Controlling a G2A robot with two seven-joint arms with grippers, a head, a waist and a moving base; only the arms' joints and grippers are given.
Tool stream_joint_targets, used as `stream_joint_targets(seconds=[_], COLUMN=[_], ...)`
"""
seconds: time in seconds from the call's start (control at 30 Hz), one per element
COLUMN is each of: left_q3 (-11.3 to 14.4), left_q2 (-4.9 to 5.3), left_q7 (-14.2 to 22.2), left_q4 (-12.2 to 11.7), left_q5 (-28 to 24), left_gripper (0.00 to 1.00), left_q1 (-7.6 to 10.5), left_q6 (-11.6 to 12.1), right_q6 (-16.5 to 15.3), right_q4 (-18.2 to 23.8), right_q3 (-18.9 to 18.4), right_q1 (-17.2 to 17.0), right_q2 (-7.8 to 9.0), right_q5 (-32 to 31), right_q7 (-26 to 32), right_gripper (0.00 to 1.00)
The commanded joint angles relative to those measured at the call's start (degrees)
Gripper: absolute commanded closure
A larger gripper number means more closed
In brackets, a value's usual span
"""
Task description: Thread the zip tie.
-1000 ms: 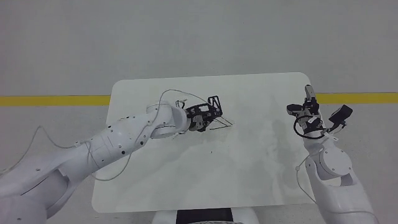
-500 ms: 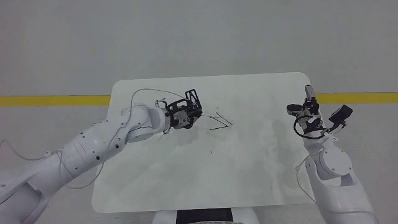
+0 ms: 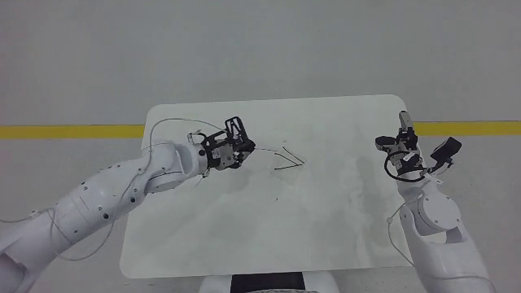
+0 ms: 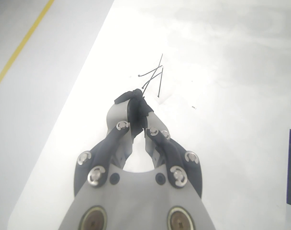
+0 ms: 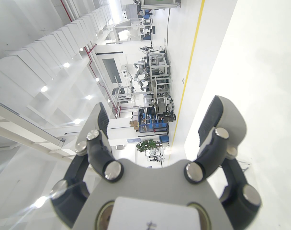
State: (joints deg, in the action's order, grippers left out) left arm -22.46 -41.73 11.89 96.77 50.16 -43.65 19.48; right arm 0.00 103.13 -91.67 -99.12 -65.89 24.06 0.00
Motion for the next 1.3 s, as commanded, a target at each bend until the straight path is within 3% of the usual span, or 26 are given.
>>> stream_joint_targets(seconds=[0.0, 0.23, 0.33, 0.47, 0.87, 1.17, 1.27], left_q3=[0.0, -0.1, -0.4, -1.0, -3.4, -2.4, -1.8], left_q2=[0.0, -0.06, -0.26, 0.41, 5.66, 8.49, 9.41], left_q7=[0.0, 0.0, -3.8, -8.8, -29.4, -41.9, -47.6], left_q4=[0.0, -0.3, -0.8, -2.1, -5.6, -6.4, -7.4], left_q5=[0.0, 0.3, 1.4, 6.5, 19.7, 24.5, 25.2], left_gripper=[1.0, 1.0, 1.0, 1.0, 1.0, 1.0, 1.0], left_q1=[0.0, -0.24, -0.7, -1.47, -5.62, -6.13, -5.99], left_q6=[0.0, -0.6, 0.0, 0.0, 0.0, 0.0, 0.0], right_q6=[0.0, 0.0, 0.0, 0.0, 0.0, 0.0, 0.0], right_q4=[0.0, 0.0, 0.0, 0.0, 0.0, 0.0, 0.0], right_q3=[0.0, 0.0, 0.0, 0.0, 0.0, 0.0, 0.0], right_q1=[0.0, 0.0, 0.0, 0.0, 0.0, 0.0, 0.0], right_q2=[0.0, 0.0, 0.0, 0.0, 0.0, 0.0, 0.0], right_q5=[0.0, 0.0, 0.0, 0.0, 0.0, 0.0, 0.0], right_q7=[0.0, 0.0, 0.0, 0.0, 0.0, 0.0, 0.0], right_gripper=[0.0, 0.0, 0.0, 0.0, 0.0, 0.0, 0.0])
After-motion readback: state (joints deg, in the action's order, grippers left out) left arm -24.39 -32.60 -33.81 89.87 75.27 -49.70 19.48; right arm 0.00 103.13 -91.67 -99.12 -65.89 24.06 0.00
